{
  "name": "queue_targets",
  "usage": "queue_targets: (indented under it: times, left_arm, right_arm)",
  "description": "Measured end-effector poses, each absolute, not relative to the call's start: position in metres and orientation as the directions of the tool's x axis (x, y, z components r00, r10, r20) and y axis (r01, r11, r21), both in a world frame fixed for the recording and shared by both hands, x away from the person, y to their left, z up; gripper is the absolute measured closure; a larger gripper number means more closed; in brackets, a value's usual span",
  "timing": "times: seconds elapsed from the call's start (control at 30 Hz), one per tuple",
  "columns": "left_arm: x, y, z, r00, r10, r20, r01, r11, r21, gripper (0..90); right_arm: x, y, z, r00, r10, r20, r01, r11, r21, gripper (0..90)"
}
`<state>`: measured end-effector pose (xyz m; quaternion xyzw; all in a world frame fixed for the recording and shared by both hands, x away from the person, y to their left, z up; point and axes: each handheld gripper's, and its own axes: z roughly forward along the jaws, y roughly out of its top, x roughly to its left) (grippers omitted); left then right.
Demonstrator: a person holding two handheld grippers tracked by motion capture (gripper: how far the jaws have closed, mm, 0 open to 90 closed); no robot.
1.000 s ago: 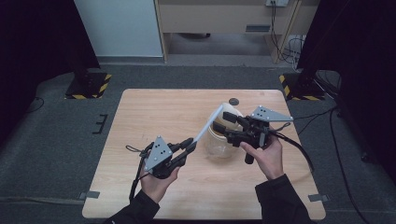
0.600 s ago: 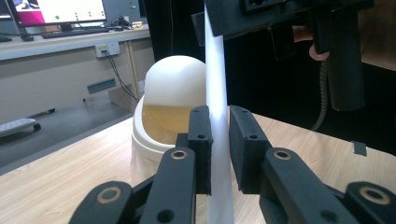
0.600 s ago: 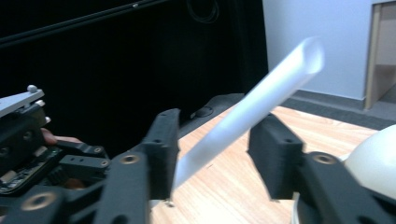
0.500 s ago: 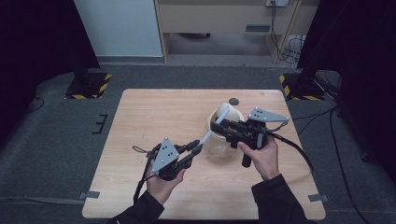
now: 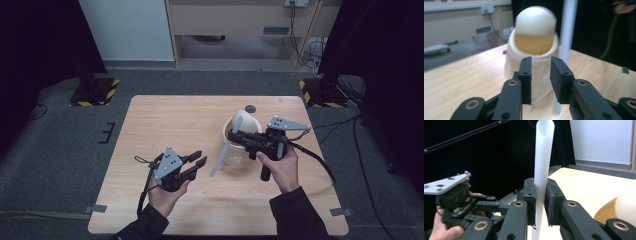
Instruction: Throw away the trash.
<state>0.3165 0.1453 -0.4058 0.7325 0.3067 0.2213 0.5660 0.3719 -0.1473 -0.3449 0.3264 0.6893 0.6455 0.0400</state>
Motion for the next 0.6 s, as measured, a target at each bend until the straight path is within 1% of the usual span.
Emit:
queue_targets:
  times: [0.13,0.3,0.37,0.4,0.47,0.53,0.6]
  left_arm:
    - [0.321,0.168,-0.422,0.670,0.739,-0.073,0.289,-0.170,0.942,65.5]
    - [0.330,0.197,-0.446,0.599,0.795,-0.092,0.401,-0.200,0.894,56.6]
    - [0.335,0.207,-0.455,0.567,0.820,-0.077,0.437,-0.220,0.872,49.6]
    - [0.338,0.212,-0.460,0.547,0.833,-0.081,0.455,-0.214,0.865,47.5]
    - [0.343,0.219,-0.470,0.506,0.855,-0.115,0.515,-0.193,0.835,40.3]
    - [0.348,0.224,-0.480,0.482,0.867,-0.125,0.565,-0.198,0.801,35.6]
    - [0.351,0.226,-0.489,0.467,0.877,-0.115,0.598,-0.217,0.772,31.9]
  right_arm:
    - [0.371,-0.152,-0.344,-0.782,0.509,0.358,0.385,-0.057,0.921,80.6]
    - [0.371,-0.157,-0.341,-0.780,0.523,0.343,0.358,-0.077,0.931,80.5]
    - [0.371,-0.158,-0.339,-0.779,0.528,0.338,0.345,-0.088,0.934,80.5]
    - [0.371,-0.158,-0.339,-0.778,0.530,0.338,0.343,-0.094,0.935,80.5]
    - [0.372,-0.159,-0.337,-0.778,0.534,0.333,0.334,-0.097,0.937,80.5]
    - [0.372,-0.159,-0.335,-0.775,0.543,0.323,0.319,-0.105,0.942,80.5]
    - [0.373,-0.161,-0.332,-0.771,0.555,0.312,0.297,-0.121,0.947,80.5]
